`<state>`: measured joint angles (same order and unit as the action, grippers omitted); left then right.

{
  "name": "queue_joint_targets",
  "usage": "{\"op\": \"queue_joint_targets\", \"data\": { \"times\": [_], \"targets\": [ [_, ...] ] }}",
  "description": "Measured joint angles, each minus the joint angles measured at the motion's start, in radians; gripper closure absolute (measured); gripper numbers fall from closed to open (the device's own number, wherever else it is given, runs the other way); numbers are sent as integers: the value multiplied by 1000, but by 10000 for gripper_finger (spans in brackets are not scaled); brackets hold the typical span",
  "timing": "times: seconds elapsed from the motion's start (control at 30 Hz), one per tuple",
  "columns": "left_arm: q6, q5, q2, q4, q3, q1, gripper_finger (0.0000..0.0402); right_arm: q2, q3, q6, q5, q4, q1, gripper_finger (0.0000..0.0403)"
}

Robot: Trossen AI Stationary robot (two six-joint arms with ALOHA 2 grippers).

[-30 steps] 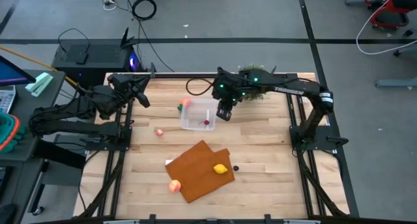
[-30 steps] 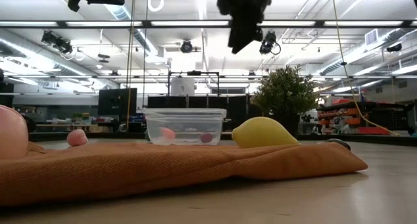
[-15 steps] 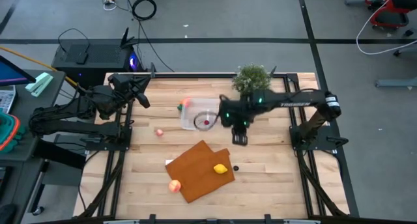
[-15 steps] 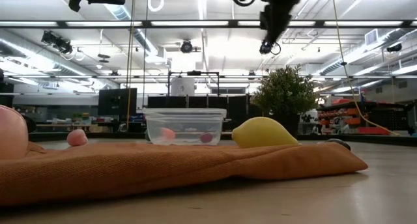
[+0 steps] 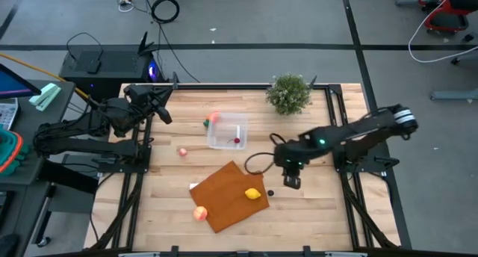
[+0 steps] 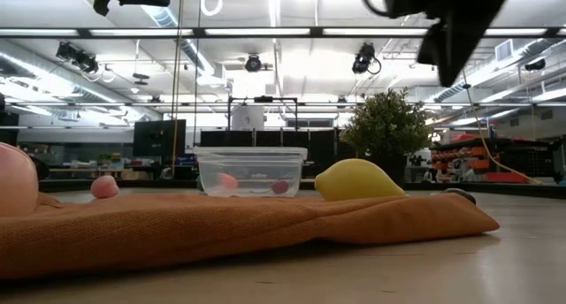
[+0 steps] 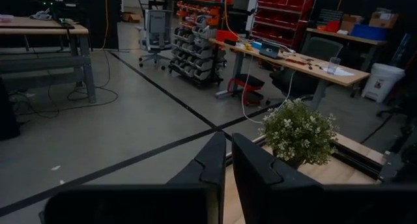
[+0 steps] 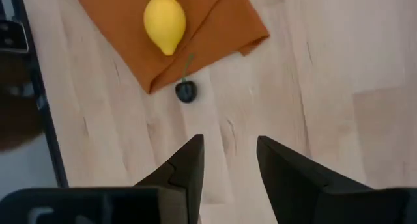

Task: Pick and placing Produce into tupperware
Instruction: Put the black cherry into the transparent bin

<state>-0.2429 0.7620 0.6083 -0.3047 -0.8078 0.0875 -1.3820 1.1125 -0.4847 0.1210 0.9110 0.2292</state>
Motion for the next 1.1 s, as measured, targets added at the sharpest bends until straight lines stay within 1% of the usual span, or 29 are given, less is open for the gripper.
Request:
{"op": "queue_joint_targets", "data": {
  "times": [0.1, 0.2, 0.3, 0.47, 0.53, 0.63, 0.77, 0.97, 1.03, 1.1],
  "targets": [
    [-4, 0, 0, 1, 0, 0, 365, 78, -103, -54, -42, -80, 62, 290],
    [-20, 0, 0, 9, 0, 0, 368, 119, -194, -69, -41, -175, 126, 290],
    [-34, 0, 0, 29, 0, 0, 373, 119, -257, -104, -47, -246, 178, 290],
    [-36, -25, 1, 71, 0, -12, 378, 60, -303, -102, -51, -353, 242, 290],
    [-35, -26, 1, 70, 0, -19, 379, 22, -303, -102, -61, -384, 256, 289],
    [-35, -27, 1, 70, 0, -26, 375, -48, -287, -97, -64, -375, 261, 280],
    [-34, -27, 7, 68, 0, -27, 368, -130, -249, -73, -64, -395, 248, 252],
    [-35, -27, 7, 68, 0, -33, 367, -224, -173, -13, -121, -382, 205, 204],
    [-35, -27, 7, 67, 0, -38, 370, -244, -155, -8, -140, -386, 183, 198],
    [-35, -27, 7, 67, 0, -43, 372, -263, -141, -3, -136, -384, 158, 198]
  ]
}}
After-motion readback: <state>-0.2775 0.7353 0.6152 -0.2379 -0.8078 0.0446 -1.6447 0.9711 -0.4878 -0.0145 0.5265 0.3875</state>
